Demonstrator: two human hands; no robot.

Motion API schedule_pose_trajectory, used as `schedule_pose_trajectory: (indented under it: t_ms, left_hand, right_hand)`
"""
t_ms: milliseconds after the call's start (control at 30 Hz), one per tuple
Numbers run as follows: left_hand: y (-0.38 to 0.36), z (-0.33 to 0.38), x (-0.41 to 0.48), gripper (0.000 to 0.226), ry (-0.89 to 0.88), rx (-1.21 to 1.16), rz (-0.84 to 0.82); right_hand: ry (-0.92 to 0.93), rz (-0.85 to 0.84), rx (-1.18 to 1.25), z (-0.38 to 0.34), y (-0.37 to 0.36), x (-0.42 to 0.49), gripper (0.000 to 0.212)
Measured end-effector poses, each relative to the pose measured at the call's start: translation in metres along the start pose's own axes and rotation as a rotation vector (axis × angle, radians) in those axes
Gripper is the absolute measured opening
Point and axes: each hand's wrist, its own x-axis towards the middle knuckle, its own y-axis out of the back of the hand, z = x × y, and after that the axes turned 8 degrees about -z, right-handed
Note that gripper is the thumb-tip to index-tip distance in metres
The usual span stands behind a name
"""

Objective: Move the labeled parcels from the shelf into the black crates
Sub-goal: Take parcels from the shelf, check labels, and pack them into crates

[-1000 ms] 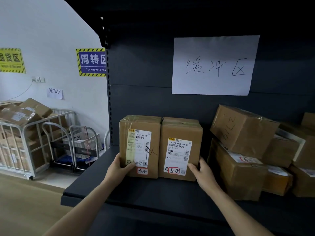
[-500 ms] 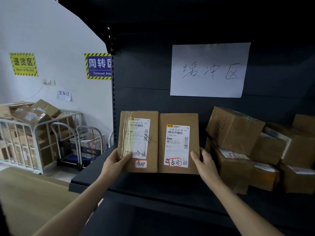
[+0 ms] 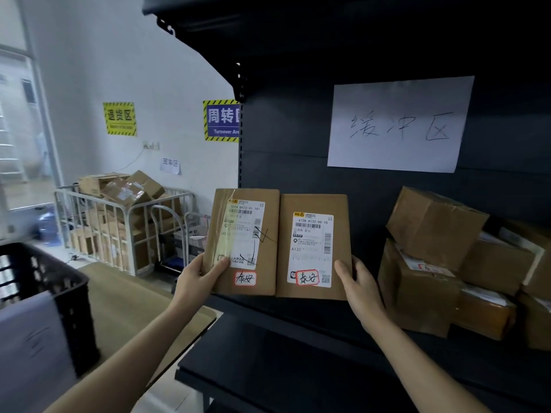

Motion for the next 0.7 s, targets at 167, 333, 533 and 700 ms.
schedule_pose_trajectory:
  t_ms: [167,333,533,700]
  left_hand:
    - [0.034,0.006,-0.023,0.025,-0.009,0.019,0.091]
    - [0.078,0.007,-0.04,0.009,-0.013,0.049,0.179]
    - [0.147,0.003,-0.066,0.016,0.013,0.058,0.278]
    - [0.219,-0.01,-0.092,0.027,0.035,0.09,0.392]
  right_hand:
    - [0.026,-0.073,0.035,-0.009,-0.029,0.0,0.032]
    - [0.059,-0.162,0.068,-0.02,-0.07,0.006,0.022]
    - [0.114,-0.294,0.131,-0.043,-0.142,0.006,0.012]
    - [0.146,-0.401,0.162,-0.064,-0.221,-0.001,0.012]
